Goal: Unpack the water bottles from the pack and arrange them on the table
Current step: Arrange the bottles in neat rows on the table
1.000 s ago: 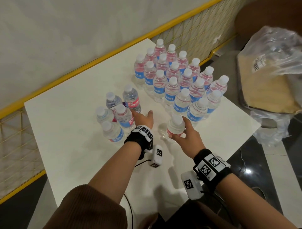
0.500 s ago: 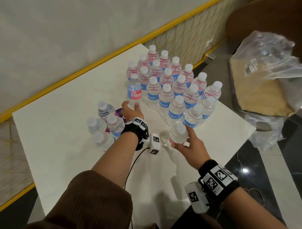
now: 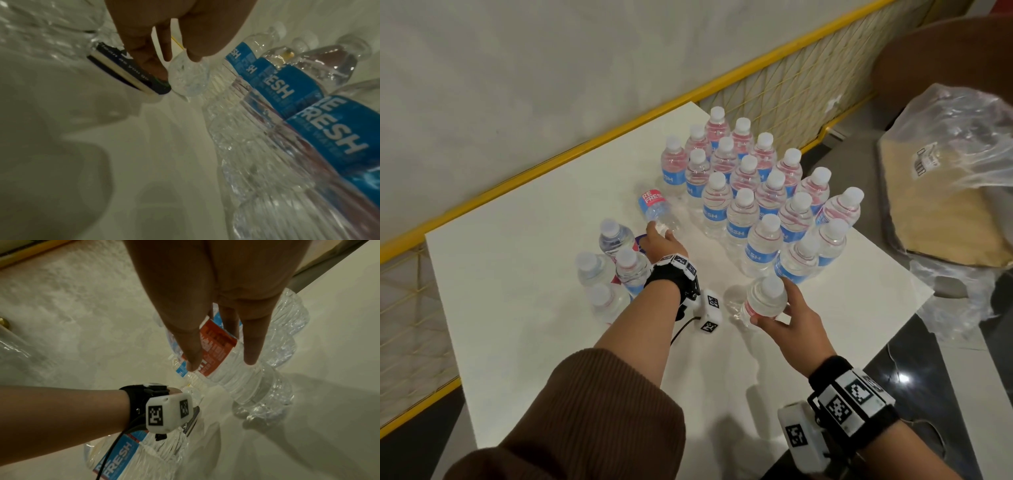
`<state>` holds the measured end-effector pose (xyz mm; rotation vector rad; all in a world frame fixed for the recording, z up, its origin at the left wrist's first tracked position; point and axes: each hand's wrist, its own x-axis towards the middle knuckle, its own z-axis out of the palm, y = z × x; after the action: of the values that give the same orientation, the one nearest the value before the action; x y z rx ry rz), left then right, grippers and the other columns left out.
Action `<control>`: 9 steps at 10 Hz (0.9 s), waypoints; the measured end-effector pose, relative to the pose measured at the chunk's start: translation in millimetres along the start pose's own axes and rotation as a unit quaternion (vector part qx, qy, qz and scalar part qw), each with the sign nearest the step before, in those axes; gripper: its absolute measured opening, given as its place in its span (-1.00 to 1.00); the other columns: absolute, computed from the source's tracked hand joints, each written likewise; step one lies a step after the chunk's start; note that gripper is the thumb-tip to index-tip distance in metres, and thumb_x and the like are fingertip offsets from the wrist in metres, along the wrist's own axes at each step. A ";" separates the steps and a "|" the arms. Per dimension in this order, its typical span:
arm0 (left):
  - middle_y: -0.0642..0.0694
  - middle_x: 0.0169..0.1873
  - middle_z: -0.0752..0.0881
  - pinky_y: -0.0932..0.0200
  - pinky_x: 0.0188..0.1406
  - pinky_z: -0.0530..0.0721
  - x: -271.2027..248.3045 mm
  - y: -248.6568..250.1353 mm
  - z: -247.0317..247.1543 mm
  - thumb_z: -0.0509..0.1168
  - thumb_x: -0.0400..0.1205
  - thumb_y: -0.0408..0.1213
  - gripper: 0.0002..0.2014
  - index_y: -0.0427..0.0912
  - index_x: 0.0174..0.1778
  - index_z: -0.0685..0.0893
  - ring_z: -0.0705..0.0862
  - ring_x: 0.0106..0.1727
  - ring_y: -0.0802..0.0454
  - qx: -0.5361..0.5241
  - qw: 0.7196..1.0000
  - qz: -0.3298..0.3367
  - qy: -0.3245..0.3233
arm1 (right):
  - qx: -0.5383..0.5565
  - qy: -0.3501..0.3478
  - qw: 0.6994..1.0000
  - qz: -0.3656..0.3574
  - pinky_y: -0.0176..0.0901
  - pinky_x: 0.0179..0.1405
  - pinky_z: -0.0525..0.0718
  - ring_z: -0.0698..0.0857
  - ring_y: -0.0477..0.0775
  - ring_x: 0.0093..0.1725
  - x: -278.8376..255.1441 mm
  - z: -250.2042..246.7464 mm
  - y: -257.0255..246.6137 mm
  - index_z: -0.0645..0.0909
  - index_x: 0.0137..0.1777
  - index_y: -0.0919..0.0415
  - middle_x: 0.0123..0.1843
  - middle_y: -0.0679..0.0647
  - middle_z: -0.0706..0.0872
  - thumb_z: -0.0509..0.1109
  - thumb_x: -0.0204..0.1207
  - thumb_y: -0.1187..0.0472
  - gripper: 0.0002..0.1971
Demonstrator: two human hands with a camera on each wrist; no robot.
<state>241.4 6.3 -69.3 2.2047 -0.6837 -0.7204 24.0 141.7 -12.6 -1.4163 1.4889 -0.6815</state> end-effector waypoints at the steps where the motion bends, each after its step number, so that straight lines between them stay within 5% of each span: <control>1: -0.30 0.38 0.41 -0.11 0.36 0.45 0.7 17.9 -3.6 0.13 0.68 -0.22 -0.47 0.10 0.60 0.21 0.47 0.38 -0.27 0.016 1.000 -0.019 -0.007 | 0.001 -0.003 1.000 0.005 -0.62 -0.14 0.47 0.57 -0.15 0.07 0.3 -0.4 -0.2 0.29 0.31 -0.28 0.08 -0.39 0.57 0.52 0.44 0.19 -0.40; 2: -0.32 0.46 0.34 -0.19 0.43 0.39 6.0 36.9 -3.2 0.14 0.66 0.05 -0.42 0.20 0.61 0.13 0.42 0.45 -0.33 -0.001 0.998 -0.059 -0.039 | -0.001 -0.008 1.000 0.009 -0.67 -0.16 0.48 0.57 -0.10 0.11 1.3 -0.4 -0.7 0.31 0.35 -0.23 0.13 -0.26 0.59 0.52 0.44 0.19 -0.40; 3: -0.37 0.55 0.22 -0.18 0.45 0.35 14.8 41.7 -2.4 0.16 0.69 0.00 -0.34 0.14 0.65 -0.03 0.34 0.53 -0.34 0.000 0.993 -0.091 -0.078 | -0.001 -0.010 1.000 0.009 -0.71 -0.18 0.47 0.56 -0.08 0.13 2.3 -0.4 -1.7 0.33 0.43 -0.11 0.15 -0.24 0.59 0.52 0.44 0.19 -0.38; 4: -0.37 0.54 0.30 -0.15 0.45 0.45 24.2 36.3 0.8 0.21 0.65 -0.13 -0.29 -0.22 0.65 0.02 0.40 0.51 -0.32 -0.028 0.991 -0.079 -0.108 | -0.007 -0.008 1.000 0.003 -0.65 -0.16 0.49 0.57 -0.12 0.07 3.6 -0.6 -0.8 0.29 0.28 -0.29 0.06 -0.41 0.56 0.53 0.43 0.19 -0.41; 5: -0.31 0.51 0.41 -0.05 0.41 0.52 24.3 24.4 7.7 0.31 0.56 -0.10 -0.32 -0.32 0.56 0.32 0.46 0.49 -0.25 -0.049 0.975 -0.132 -0.172 | -0.007 -0.007 1.000 0.003 -0.70 -0.17 0.50 0.57 -0.13 0.04 4.2 -0.5 -0.1 0.29 0.28 -0.27 0.08 -0.33 0.59 0.53 0.43 0.19 -0.41; 7: -0.32 0.42 0.52 0.01 0.24 0.60 -18.5 28.8 -14.7 0.31 0.58 -0.25 -0.50 -0.33 0.44 0.48 0.54 0.42 -0.25 -0.100 0.959 -0.141 -0.225 | -0.031 -0.023 0.999 0.007 -0.32 0.03 0.47 0.62 -0.03 0.11 8.8 -4.5 -2.2 0.34 0.43 -0.09 0.16 -0.15 0.63 0.54 0.41 0.13 -0.37; 8: -0.30 -0.03 0.66 0.00 -0.28 0.69 -21.3 19.4 -19.9 0.40 0.43 -0.35 -0.50 -0.31 0.30 0.49 0.70 -0.08 -0.24 -0.170 0.956 -0.149 -0.188 | -0.045 -0.028 0.998 -0.013 -0.25 0.10 0.53 0.60 -0.03 0.17 7.5 -6.3 -6.3 0.33 0.41 -0.09 0.20 -0.16 0.61 0.58 0.35 0.10 -0.33; 9: -0.19 -0.10 0.57 -0.07 -0.16 0.72 -39.5 8.6 -24.2 0.44 0.36 -0.52 -0.37 -0.19 0.29 0.34 0.63 -0.05 -0.16 -0.206 0.952 -0.144 -0.177 | -0.056 -0.023 0.998 -0.034 -0.22 0.14 0.52 0.57 -0.08 0.18 3.6 -8.3 -12.0 0.29 0.46 -0.08 0.23 -0.19 0.59 0.60 0.34 0.08 -0.26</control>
<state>227.3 37.8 -37.1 1.8187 -0.3343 -1.3031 22.2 134.4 0.4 -1.5638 1.4676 -0.6128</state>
